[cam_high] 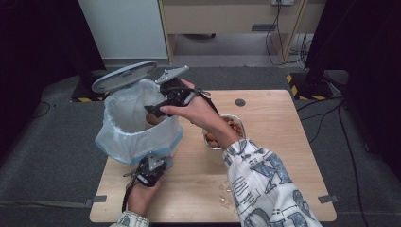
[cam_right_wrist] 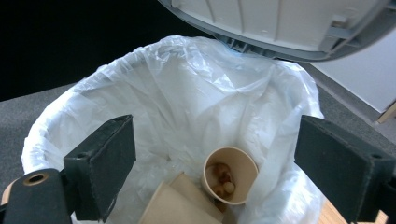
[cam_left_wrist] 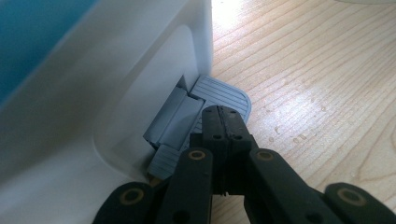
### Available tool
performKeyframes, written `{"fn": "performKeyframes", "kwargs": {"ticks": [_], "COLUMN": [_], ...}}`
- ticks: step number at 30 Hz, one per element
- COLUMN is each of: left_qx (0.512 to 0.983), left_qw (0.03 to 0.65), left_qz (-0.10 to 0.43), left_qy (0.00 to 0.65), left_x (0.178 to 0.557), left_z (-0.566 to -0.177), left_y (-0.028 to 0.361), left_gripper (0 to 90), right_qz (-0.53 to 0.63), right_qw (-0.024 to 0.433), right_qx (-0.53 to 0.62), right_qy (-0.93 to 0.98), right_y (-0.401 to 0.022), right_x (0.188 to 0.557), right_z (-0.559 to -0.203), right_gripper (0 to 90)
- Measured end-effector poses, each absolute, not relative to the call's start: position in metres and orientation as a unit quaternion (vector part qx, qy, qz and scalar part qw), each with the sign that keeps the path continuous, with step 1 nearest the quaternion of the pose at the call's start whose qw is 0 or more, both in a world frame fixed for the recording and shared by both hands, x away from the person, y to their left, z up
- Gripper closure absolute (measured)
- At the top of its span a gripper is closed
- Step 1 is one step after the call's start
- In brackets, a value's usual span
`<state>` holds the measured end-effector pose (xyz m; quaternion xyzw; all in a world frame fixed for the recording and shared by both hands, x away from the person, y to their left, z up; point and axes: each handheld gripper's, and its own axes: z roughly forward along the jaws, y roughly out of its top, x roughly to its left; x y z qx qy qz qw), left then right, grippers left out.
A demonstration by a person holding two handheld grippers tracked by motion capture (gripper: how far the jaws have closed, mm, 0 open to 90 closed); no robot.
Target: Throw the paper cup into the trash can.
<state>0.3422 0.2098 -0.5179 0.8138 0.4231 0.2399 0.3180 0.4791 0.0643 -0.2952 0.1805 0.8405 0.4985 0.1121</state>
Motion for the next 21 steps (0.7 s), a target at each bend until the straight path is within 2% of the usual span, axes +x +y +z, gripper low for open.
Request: {"fn": "performKeyframes", "kwargs": {"ticks": [21], "left_qx": [0.814], "left_qw": [0.318], "left_qz": [0.24], "left_qy": [0.423], "left_x": [0.342], "left_z": [-0.518], "left_y": [0.21], "left_gripper": [89.2], "right_qz": [0.503], "right_qw": [0.132], "right_qx": [0.209], "right_qy": [0.828], "right_y": [0.015], "right_x": [0.485], "right_z": [-0.294], "right_gripper": [10.4]}}
